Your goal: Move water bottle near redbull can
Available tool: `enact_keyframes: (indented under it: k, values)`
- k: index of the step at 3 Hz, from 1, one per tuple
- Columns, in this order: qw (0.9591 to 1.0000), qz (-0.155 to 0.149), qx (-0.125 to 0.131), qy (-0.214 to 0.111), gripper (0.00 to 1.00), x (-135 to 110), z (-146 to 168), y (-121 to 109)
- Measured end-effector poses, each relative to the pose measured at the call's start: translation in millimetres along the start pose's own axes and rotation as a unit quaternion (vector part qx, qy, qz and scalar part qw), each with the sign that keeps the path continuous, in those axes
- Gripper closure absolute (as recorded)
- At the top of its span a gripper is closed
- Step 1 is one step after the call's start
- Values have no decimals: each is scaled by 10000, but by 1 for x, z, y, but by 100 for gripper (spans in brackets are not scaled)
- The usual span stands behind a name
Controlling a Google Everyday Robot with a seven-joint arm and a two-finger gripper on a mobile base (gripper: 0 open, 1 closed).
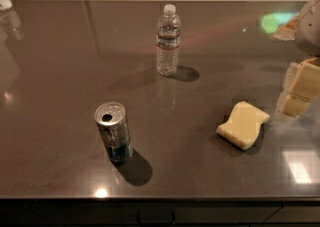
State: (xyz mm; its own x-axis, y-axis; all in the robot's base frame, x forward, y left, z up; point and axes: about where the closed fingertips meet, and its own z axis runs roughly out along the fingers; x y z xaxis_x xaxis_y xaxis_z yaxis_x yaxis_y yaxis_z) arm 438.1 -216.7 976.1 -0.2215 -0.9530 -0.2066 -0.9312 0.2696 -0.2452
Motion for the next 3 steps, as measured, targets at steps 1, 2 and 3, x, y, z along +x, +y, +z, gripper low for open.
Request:
enact_keyframes:
  k: [1,2,3]
  values:
    - [10000,-3,9,0,0,-1,-1,-1]
    - [9999,60,20,-160,0,-7,7,-14]
    - [9985,151,22,-532,0,-24,22,-40]
